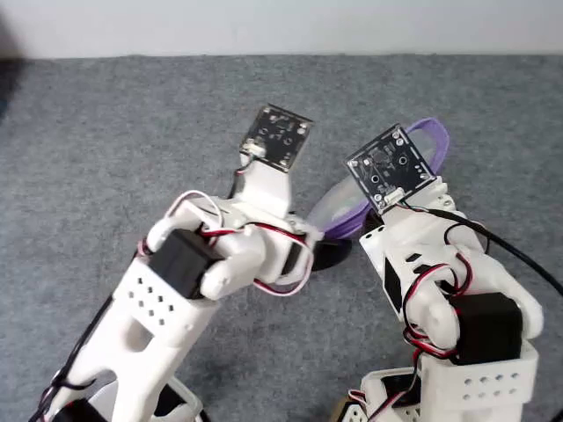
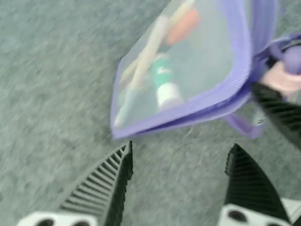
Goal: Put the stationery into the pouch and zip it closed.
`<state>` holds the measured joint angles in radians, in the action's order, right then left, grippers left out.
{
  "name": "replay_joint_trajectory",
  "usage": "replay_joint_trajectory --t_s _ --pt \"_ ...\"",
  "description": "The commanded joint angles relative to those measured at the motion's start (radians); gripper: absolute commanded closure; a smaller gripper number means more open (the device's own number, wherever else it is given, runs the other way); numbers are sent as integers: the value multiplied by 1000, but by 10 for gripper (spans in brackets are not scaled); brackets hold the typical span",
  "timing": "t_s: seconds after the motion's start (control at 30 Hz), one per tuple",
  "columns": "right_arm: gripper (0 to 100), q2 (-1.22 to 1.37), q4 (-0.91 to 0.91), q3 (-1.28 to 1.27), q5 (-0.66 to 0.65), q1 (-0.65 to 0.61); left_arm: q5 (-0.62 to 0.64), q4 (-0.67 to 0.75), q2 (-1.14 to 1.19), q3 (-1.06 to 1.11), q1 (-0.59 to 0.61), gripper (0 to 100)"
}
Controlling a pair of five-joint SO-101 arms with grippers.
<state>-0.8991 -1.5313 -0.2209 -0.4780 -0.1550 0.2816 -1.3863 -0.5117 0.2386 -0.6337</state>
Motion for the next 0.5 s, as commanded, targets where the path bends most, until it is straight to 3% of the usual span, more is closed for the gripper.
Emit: replay_joint_trajectory --t_s 0.0,0.47 --pt "991 -8 22 6 15 4 12 167 -2 56 -11 698" --pt "991 -8 22 6 15 2 12 563 0 268 -41 701"
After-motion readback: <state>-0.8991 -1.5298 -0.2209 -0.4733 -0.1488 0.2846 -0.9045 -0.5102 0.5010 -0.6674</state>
